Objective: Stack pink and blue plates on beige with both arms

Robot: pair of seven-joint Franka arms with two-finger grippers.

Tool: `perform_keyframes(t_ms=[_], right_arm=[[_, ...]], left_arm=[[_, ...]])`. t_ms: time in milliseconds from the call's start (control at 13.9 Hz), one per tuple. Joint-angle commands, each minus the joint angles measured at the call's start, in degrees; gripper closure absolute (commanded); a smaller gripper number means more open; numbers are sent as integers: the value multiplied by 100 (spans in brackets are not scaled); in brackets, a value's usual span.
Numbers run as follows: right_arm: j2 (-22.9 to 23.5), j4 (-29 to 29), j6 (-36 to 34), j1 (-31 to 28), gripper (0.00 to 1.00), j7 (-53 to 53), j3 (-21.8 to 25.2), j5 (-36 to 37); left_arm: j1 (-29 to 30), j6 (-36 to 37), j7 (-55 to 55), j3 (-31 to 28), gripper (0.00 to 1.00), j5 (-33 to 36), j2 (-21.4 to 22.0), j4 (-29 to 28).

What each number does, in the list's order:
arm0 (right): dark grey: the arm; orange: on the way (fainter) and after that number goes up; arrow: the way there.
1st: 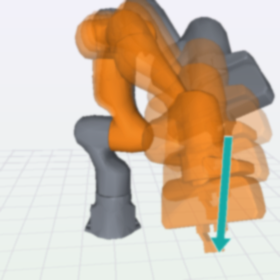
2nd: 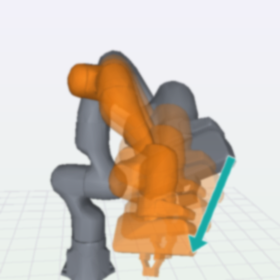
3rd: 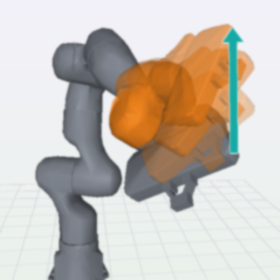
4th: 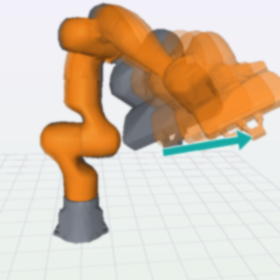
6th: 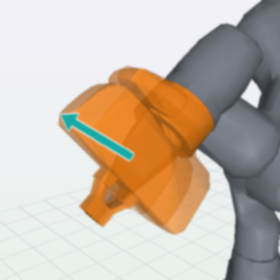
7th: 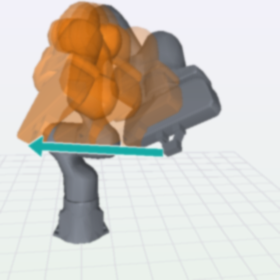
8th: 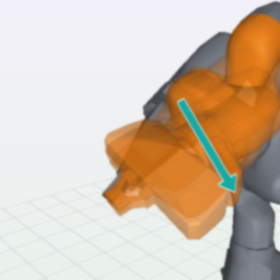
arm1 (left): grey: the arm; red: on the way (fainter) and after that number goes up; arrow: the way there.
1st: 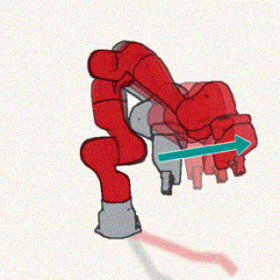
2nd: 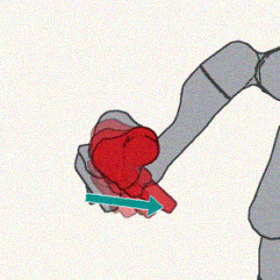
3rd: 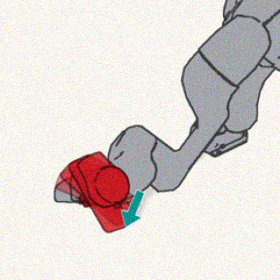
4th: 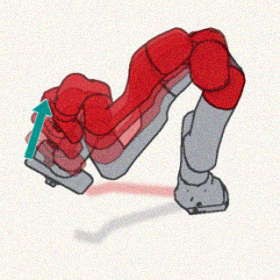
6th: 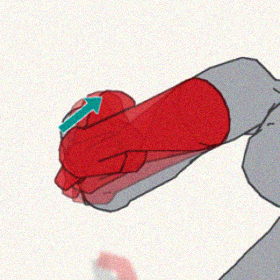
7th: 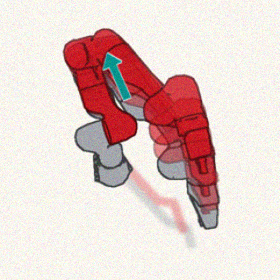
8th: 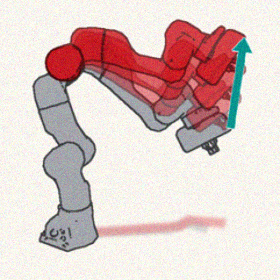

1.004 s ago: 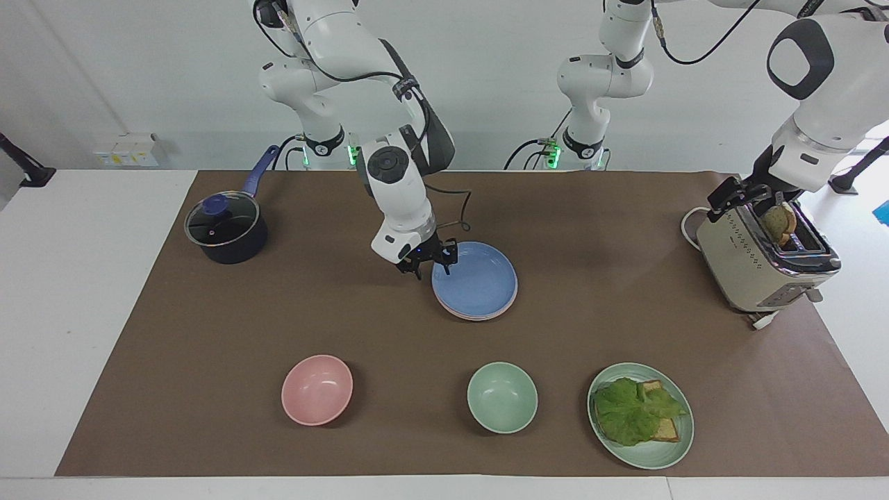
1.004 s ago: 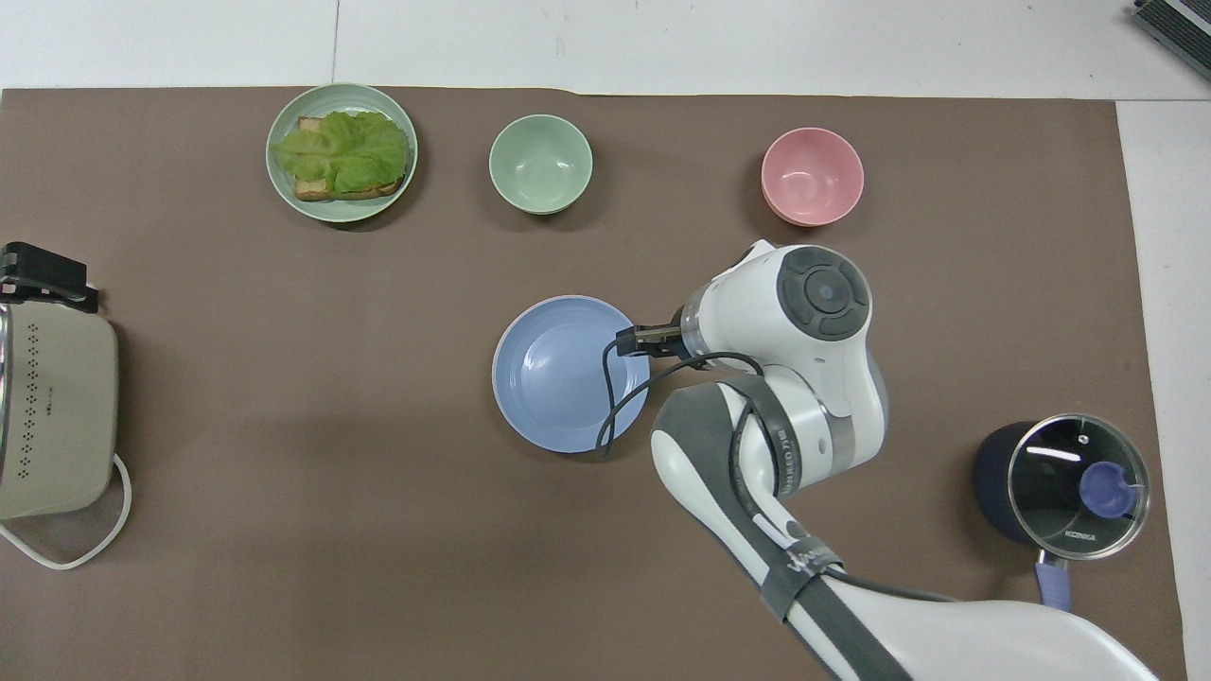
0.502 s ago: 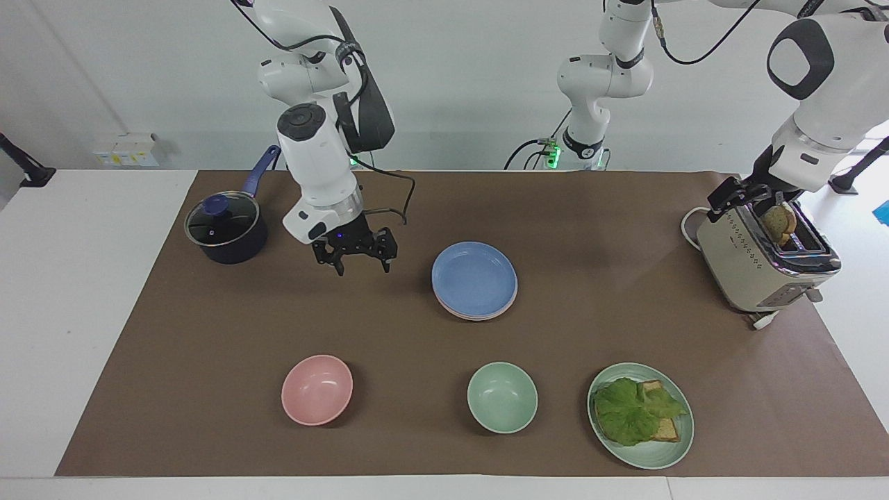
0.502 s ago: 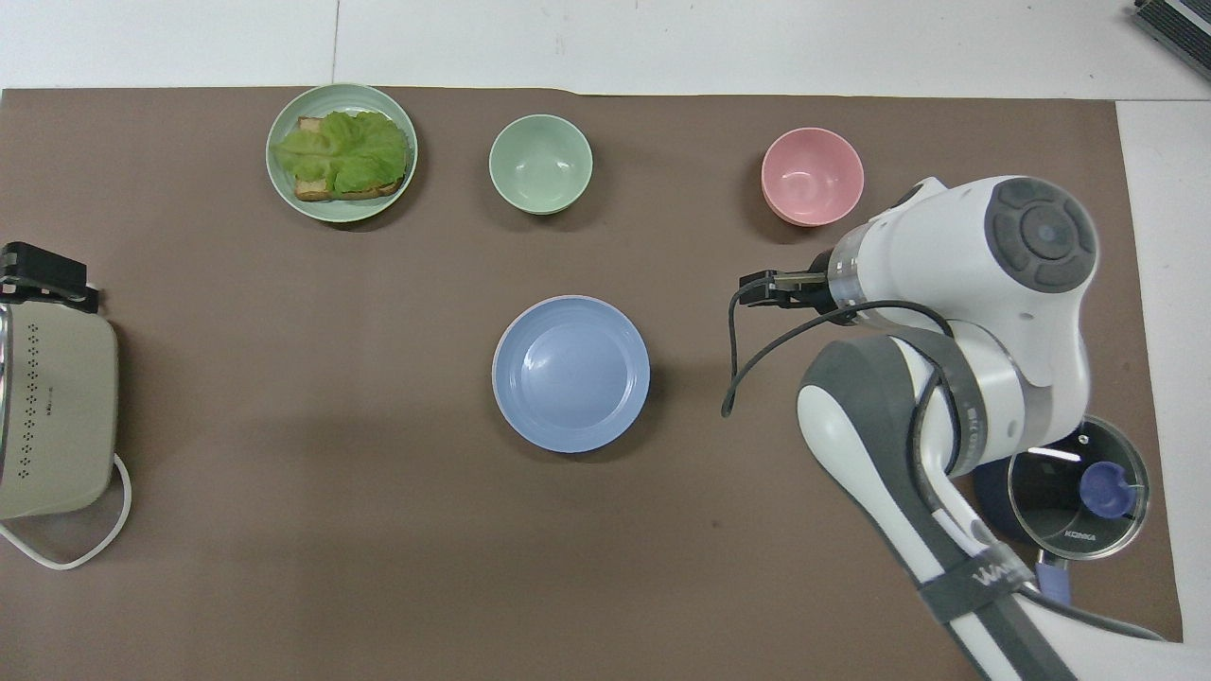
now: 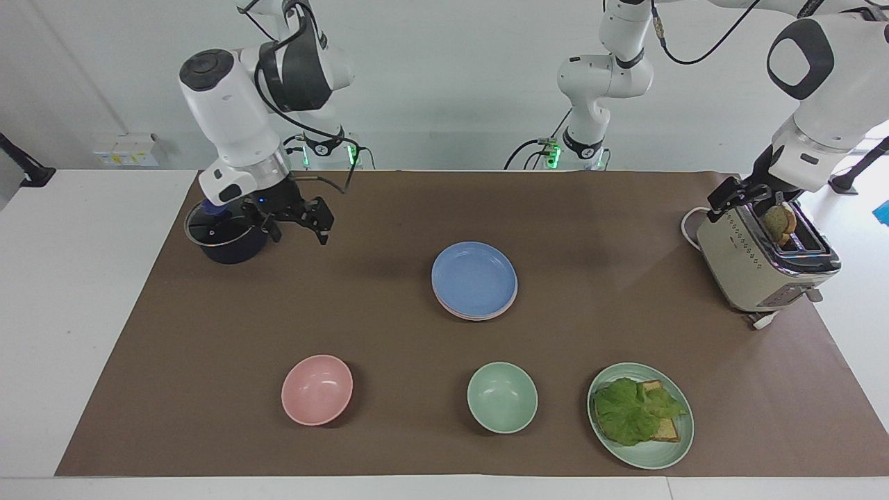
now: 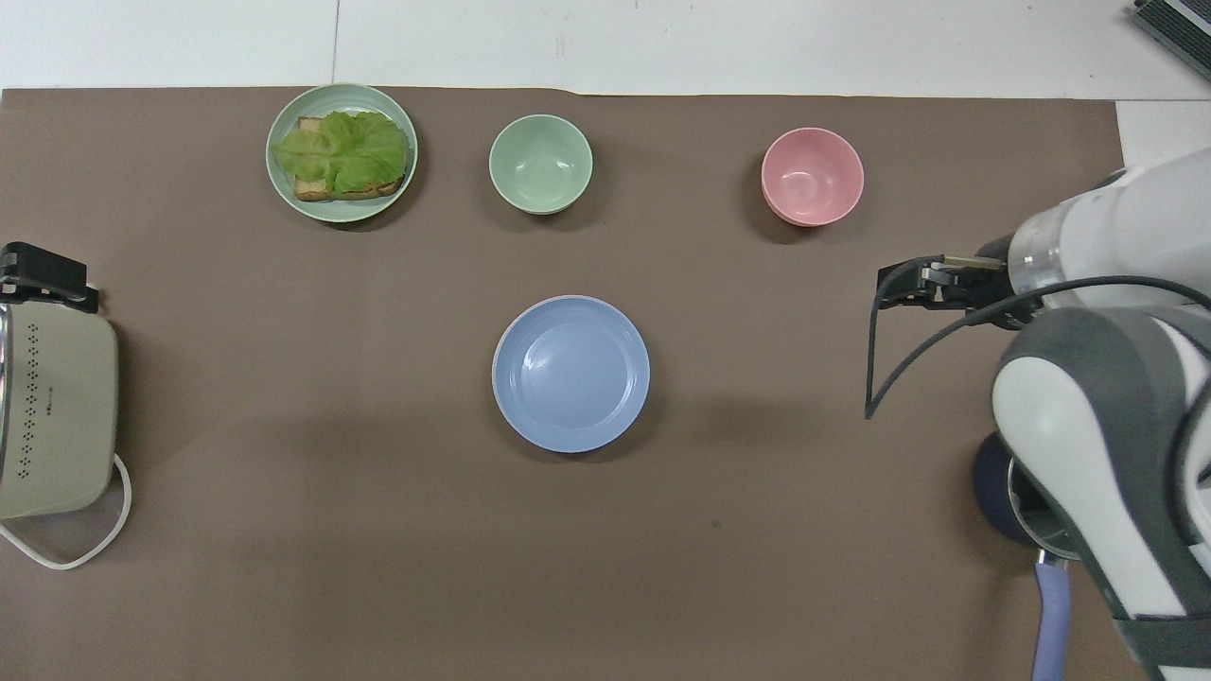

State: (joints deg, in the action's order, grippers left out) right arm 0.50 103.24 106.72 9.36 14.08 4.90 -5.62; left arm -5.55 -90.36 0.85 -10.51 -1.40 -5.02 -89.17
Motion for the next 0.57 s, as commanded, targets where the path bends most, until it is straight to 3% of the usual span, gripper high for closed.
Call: perform_keyframes(t_ms=[0, 502], right_arm=[[-216, -40, -300, -311, 0, -72, -59, 140], [-278, -988, -1143, -426, 0, -90, -85, 509]], left_arm=[[-17, 63, 29, -3, 0, 52, 45, 22], [-17, 63, 29, -3, 0, 52, 45, 31]])
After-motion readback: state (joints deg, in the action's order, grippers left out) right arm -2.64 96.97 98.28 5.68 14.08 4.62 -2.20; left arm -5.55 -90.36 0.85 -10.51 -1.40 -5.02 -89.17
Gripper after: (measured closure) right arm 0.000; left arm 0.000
